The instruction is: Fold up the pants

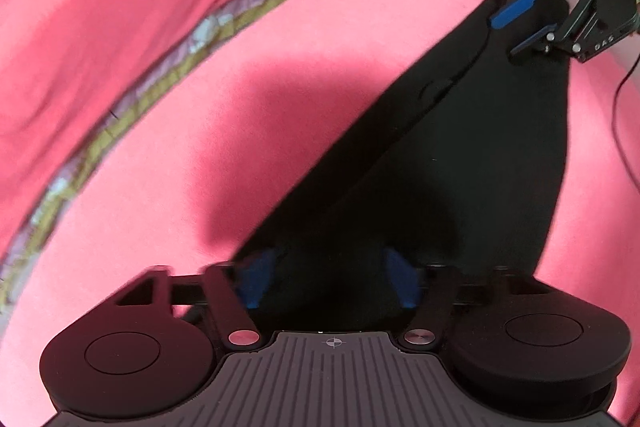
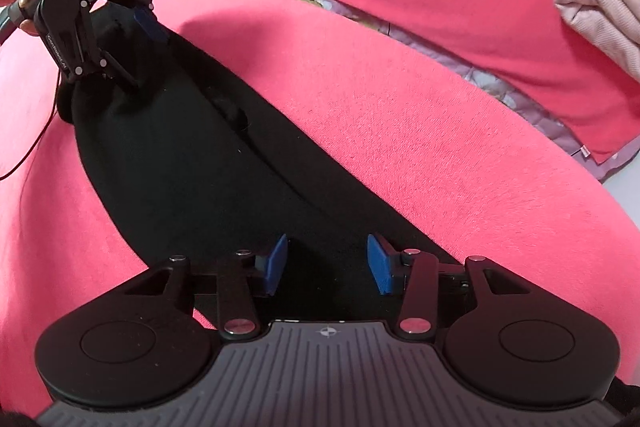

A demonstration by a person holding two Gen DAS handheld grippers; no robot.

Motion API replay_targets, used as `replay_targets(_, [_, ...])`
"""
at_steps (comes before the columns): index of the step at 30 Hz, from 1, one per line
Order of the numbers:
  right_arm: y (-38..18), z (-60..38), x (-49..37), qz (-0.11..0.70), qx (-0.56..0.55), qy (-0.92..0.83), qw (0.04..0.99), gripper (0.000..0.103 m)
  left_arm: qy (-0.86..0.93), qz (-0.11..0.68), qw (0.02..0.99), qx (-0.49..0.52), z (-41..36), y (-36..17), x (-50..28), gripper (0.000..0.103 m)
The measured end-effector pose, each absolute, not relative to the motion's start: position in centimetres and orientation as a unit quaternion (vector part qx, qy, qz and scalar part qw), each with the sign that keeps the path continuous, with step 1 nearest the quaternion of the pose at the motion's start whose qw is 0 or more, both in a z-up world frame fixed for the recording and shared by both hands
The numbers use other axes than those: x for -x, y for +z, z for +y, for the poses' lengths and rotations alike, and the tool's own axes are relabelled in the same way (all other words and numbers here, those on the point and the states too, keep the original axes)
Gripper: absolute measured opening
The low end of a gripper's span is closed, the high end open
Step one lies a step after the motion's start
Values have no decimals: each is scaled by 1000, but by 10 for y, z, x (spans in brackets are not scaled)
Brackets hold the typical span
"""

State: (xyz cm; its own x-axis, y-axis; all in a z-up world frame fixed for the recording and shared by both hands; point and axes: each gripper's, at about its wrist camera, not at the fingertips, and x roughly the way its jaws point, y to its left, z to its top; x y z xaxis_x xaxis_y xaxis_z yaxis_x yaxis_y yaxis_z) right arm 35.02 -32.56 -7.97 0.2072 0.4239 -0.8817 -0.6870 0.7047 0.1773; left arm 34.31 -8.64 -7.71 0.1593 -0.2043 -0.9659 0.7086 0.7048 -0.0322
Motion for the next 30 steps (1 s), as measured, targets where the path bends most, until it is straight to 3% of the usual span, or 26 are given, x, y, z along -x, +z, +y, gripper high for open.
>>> replay_targets(2, [-77, -326, -347, 508, 135, 360, 771, 8, -313, 563, 733, -219, -86, -75, -342, 103])
replay_targets(6, [-70, -327, -336, 492, 144, 358, 781, 6, -307, 551, 746, -214, -82, -70, -338, 75])
replay_targets(13, [-45, -341, -326, 455, 117, 343, 813, 6, -291, 532, 770, -198, -76, -56, -331, 60])
replay_targets(20, [-35, -343, -332, 435, 113, 325, 832, 6, -278, 524, 782, -190, -74, -46, -337, 60])
replay_targets(26, [-69, -329, -343, 444, 109, 279, 844, 7, -246, 549, 778, -183, -80, -70, -357, 63])
replay_targets(27, [-73, -327, -343, 451, 108, 276, 842, 9, -246, 547, 779, -183, -82, -68, -356, 78])
replay_targets(28, [-73, -325, -341, 451, 107, 269, 844, 11, -248, 547, 779, -183, -84, -66, -355, 79])
replay_targets(30, [-67, -328, -334, 437, 102, 251, 858, 27, -240, 547, 780, -187, -81, -61, -353, 101])
